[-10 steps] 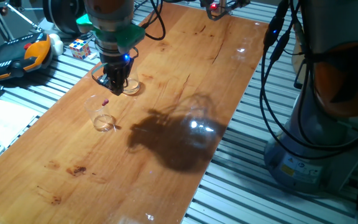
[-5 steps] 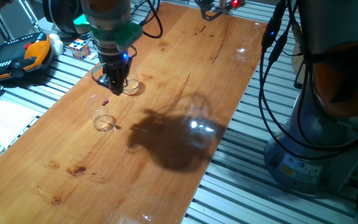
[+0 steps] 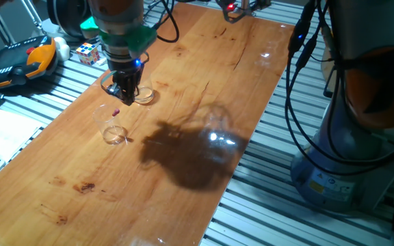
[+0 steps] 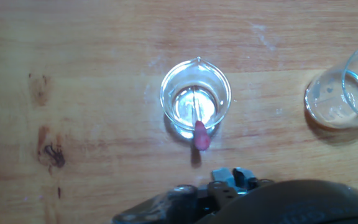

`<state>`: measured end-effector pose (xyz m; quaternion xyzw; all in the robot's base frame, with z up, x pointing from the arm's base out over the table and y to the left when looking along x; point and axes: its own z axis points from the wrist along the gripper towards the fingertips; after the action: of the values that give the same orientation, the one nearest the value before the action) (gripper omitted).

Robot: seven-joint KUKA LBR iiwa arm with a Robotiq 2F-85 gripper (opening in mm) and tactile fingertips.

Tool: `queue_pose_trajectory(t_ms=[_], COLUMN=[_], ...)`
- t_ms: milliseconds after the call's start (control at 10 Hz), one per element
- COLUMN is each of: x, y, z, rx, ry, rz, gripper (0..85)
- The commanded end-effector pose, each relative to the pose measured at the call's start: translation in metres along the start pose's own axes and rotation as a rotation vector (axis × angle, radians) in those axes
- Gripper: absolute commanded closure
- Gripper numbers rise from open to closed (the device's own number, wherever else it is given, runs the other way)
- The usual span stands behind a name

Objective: Transfer liquid using a dropper

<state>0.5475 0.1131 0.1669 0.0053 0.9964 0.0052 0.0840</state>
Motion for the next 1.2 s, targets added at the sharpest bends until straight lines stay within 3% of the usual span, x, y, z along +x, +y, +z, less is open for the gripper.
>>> queue_pose_trajectory(t_ms=[0,100,200,800,1100], x=[-0.001,-0.001,-0.002,-0.01,-0.011], y=[0.002,0.004,0.007,0.015,0.014], z=[0.001,0.002,0.004,0.022,0.023], rx=[-0.003,-0.006,-0.006,-0.001,0.01], ry=[-0.005,-0.008,-0.018,-0.024,-0.032], rz=[0.01,0.018,0.026,0.022,0.021], gripper=[49.3,43.0,42.3,43.7,43.7])
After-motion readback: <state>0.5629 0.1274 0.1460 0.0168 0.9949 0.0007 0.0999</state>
